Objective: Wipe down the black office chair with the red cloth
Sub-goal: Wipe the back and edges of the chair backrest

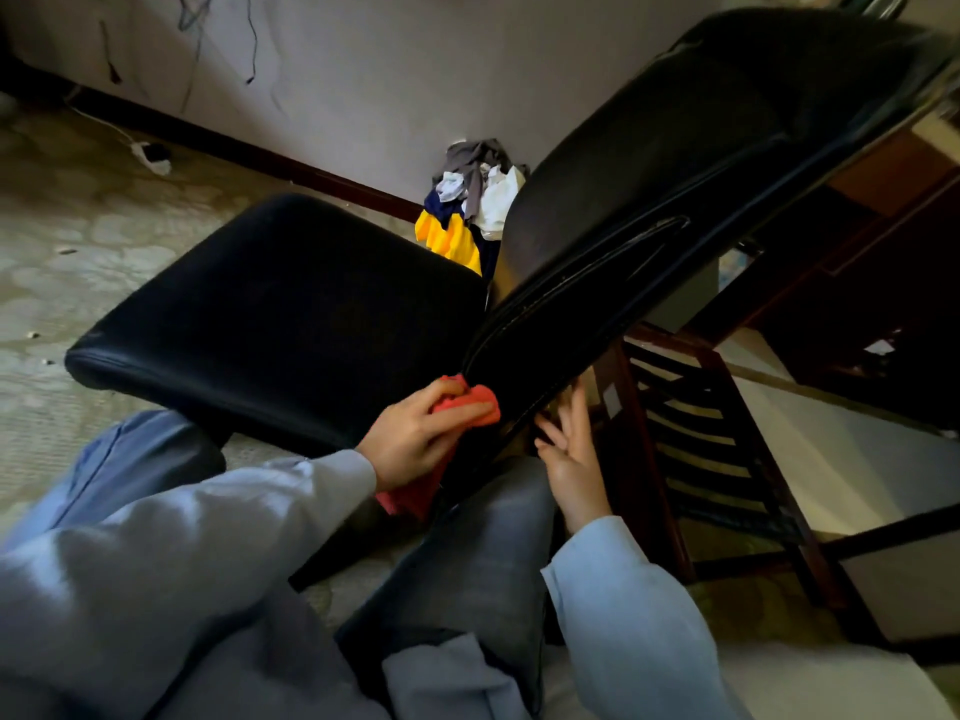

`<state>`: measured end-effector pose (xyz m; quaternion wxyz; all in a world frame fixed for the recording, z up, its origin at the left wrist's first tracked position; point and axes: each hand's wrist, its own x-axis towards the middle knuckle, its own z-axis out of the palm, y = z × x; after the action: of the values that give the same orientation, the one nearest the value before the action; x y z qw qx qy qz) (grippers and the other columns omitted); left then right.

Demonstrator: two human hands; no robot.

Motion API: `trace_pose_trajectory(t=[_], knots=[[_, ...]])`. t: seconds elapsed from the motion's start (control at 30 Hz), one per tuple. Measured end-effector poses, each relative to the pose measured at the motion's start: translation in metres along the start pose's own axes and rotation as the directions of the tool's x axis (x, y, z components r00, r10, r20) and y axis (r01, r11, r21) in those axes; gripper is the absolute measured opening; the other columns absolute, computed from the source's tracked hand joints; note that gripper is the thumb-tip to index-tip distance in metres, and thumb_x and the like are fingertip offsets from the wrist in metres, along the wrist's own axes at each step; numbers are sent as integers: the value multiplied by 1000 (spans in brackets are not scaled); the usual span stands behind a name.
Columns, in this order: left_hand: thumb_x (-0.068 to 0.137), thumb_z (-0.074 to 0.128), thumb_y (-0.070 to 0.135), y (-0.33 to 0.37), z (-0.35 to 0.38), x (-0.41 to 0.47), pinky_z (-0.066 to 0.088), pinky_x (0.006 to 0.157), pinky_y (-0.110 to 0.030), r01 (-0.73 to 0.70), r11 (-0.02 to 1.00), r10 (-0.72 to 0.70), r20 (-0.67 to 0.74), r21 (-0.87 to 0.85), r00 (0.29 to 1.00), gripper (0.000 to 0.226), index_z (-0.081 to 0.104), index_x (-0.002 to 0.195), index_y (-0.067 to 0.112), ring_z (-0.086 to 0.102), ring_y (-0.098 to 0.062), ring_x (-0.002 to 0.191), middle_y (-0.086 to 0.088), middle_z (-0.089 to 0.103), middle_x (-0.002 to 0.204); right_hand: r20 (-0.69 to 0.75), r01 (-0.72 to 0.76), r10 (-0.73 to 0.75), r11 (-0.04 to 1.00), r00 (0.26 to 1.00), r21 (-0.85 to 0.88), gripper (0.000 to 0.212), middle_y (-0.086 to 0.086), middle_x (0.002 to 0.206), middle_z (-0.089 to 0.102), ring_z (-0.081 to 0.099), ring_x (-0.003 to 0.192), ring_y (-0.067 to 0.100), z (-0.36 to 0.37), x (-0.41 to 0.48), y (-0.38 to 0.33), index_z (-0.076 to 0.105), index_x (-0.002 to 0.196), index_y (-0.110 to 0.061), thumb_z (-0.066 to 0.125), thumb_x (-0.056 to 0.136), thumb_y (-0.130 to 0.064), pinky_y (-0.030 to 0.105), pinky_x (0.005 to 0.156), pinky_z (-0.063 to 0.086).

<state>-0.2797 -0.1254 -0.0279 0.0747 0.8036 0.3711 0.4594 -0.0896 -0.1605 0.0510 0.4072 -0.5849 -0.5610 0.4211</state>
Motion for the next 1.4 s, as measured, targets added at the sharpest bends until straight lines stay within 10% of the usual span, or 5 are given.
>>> trace_pose_trajectory(t=[0.43, 0.7, 0.93, 1.17, 1.4], knots=[[83, 53, 23, 53, 30, 48, 49, 56, -32, -148, 951, 176, -79, 273, 981, 55, 35, 135, 23, 58, -28, 74, -11, 37, 123, 71, -57, 54, 997, 996, 47, 80, 6, 150, 31, 34, 136, 22, 0, 7, 11, 16, 148, -32, 40, 86, 12, 53, 111, 30], [88, 47, 24, 19, 47, 10, 49, 55, -33, -159, 931, 157, 33, 330, 987, 45, 41, 132, 28, 58, -28, 72, -10, 39, 123, 85, -103, 94, 990, 992, 99, 92, 0, 154, 25, 28, 140, 20, 2, 3, 9, 23, 130, -59, 38, 79, 16, 54, 113, 24], [88, 41, 26, -8, 40, -30, 55, 56, -32, -109, 985, 88, 157, 133, 984, 43, 42, 130, 34, 62, -27, 77, -3, 40, 123, 37, -92, 93, 995, 995, -25, 93, -2, 157, 12, 25, 140, 15, 13, -5, 11, 0, 145, -41, 33, 85, 22, 49, 112, 29], [92, 37, 38, 23, 32, -58, 46, 92, -32, 460, 831, -518, -132, -313, 845, 39, 38, 131, 39, 48, -3, 107, 6, 41, 123, 35, -44, 46, 997, 998, -58, 90, -4, 157, 13, 26, 138, 10, 25, -17, 11, 3, 134, -51, 33, 87, 20, 46, 112, 31], [90, 50, 25, 65, 33, -23, 53, 79, -32, 273, 948, -309, -257, -165, 916, 42, 43, 131, 33, 53, -23, 103, -2, 39, 124, 50, 70, -62, 984, 997, -164, 91, -4, 154, 24, 27, 140, 12, 36, -29, 17, 11, 132, -63, 38, 80, 8, 40, 115, 25]])
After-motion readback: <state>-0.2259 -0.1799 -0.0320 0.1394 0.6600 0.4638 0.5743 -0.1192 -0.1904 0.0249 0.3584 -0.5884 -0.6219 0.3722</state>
